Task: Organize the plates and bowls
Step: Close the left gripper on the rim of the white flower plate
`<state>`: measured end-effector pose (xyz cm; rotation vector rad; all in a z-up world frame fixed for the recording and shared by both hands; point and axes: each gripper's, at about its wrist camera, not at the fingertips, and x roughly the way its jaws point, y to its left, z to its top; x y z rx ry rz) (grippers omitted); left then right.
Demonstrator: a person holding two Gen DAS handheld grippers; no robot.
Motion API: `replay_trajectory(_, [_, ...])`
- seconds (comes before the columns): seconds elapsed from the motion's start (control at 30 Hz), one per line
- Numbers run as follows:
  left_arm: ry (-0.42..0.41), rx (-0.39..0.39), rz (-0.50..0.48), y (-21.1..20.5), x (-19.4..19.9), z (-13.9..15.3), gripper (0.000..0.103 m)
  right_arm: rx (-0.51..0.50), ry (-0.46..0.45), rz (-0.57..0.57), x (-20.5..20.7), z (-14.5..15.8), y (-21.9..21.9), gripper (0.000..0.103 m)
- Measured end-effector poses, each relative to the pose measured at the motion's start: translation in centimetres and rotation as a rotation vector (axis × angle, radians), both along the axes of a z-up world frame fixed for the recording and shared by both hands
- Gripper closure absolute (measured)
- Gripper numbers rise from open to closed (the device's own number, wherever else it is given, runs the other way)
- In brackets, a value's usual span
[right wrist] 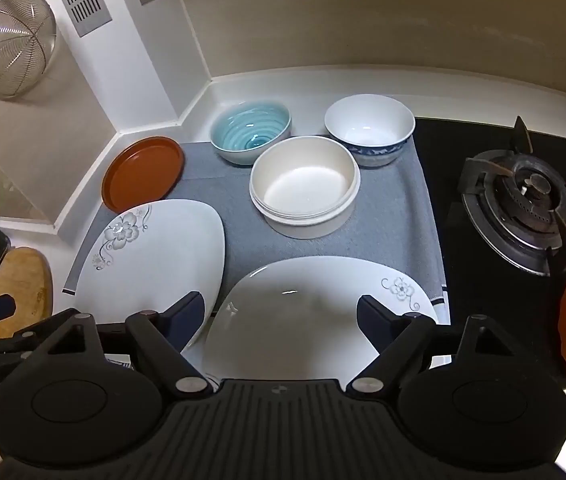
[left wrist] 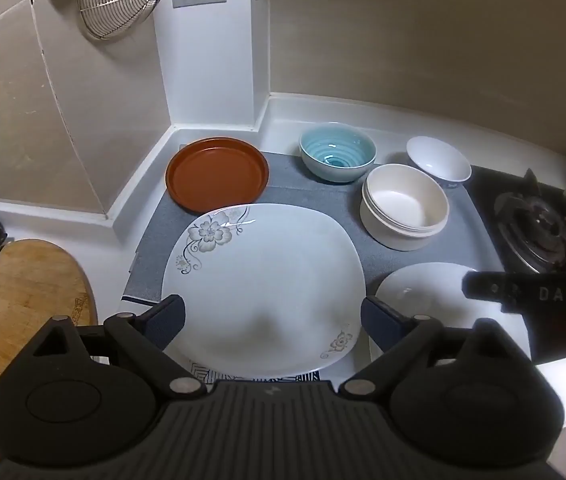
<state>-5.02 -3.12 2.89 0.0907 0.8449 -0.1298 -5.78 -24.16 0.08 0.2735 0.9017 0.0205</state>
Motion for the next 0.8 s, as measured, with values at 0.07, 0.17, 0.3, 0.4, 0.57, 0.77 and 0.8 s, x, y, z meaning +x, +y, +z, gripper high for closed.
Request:
replay_trajectory(0.07, [0.010, -0.006, -0.006, 0.0, 0.7, -0.3, 0.011, -0.006, 0.004, -0.007, 0.0, -0.1, 0.1, 0.017])
replay_trajectory(0.17, [0.030, -0.029, -0.016, 0.0, 1.9, -0.3, 0.020, -0.023, 0.012, -0.040, 0.1, 0.2, 0.2, 0.019])
replay_trajectory(0.3, [-0.002, -0.029, -0.058, -0.3, 2.7, -0.4, 0.036, -0.043, -0.018, -0.057, 0.5, 0.3, -0.6, 0.019])
replay_trajectory(0.4, [0.000, -0.036, -0.093, -0.4, 3.2, -0.9, 0.039, -0.030, -0.005, -0.083, 1.0, -0.4, -0.9, 0.019])
replay_trajectory(0.57, [-0.003, -0.032, -0.092, 0.6, 4.4, -1.4, 0.039, -0.075, 0.048, -0.122, 1.4, -0.9, -0.3, 0.024])
replay_trajectory(0.77, [-0.041, -0.009, -0.144, 1.5, 4.8, -1.5, 0.039, -0.035, 0.041, -0.163, 1.2, -1.7, 0.7, 0.029])
replay_trajectory(0.8, [-0.041, -0.010, -0.152, 1.7, 4.9, -1.6, 0.039, -0.006, 0.029, -0.172, 1.3, -2.0, 0.8, 0.029])
